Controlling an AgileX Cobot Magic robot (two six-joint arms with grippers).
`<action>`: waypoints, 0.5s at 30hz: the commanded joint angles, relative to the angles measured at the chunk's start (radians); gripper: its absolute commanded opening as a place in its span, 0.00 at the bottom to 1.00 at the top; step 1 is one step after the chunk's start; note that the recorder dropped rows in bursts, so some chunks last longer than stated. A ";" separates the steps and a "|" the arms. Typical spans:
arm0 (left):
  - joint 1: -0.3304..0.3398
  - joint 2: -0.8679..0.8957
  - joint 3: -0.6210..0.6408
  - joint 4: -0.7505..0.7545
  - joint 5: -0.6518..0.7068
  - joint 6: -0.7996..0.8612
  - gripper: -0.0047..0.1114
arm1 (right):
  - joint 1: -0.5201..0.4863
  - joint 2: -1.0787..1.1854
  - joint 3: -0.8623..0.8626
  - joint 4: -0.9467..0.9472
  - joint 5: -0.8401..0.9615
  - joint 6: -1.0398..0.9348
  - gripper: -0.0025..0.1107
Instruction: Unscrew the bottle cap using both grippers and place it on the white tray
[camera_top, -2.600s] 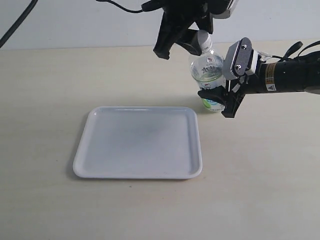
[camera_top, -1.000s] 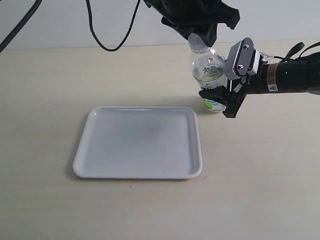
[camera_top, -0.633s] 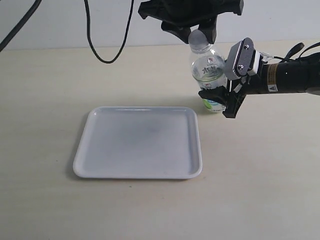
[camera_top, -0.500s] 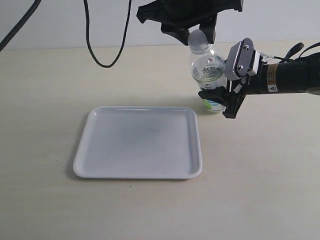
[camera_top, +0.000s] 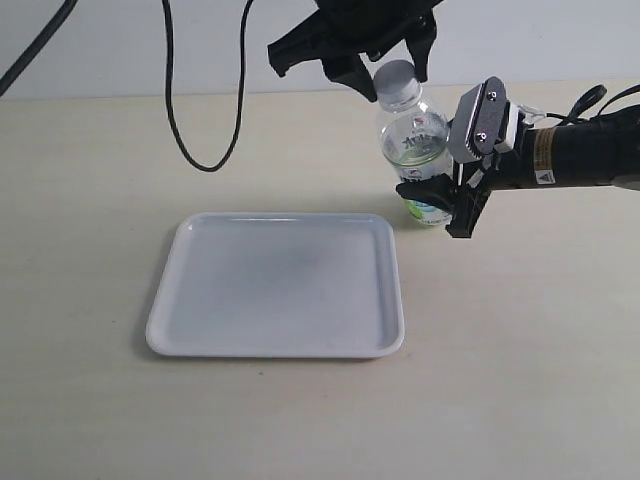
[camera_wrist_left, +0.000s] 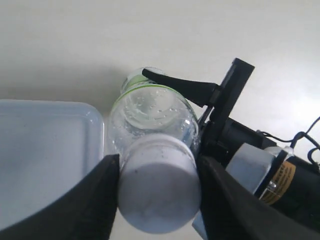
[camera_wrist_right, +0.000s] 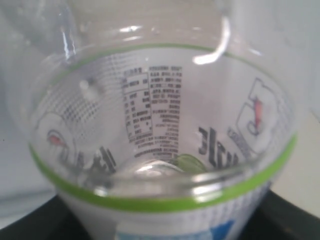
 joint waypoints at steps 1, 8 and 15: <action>0.034 -0.005 0.002 -0.092 0.037 -0.023 0.04 | 0.000 0.006 0.009 -0.004 -0.016 0.013 0.02; 0.046 -0.005 0.002 -0.090 0.037 -0.021 0.04 | 0.000 0.006 0.009 -0.002 -0.016 0.013 0.02; 0.046 -0.005 0.002 -0.098 0.037 -0.021 0.04 | 0.000 0.006 0.009 -0.002 -0.016 0.013 0.02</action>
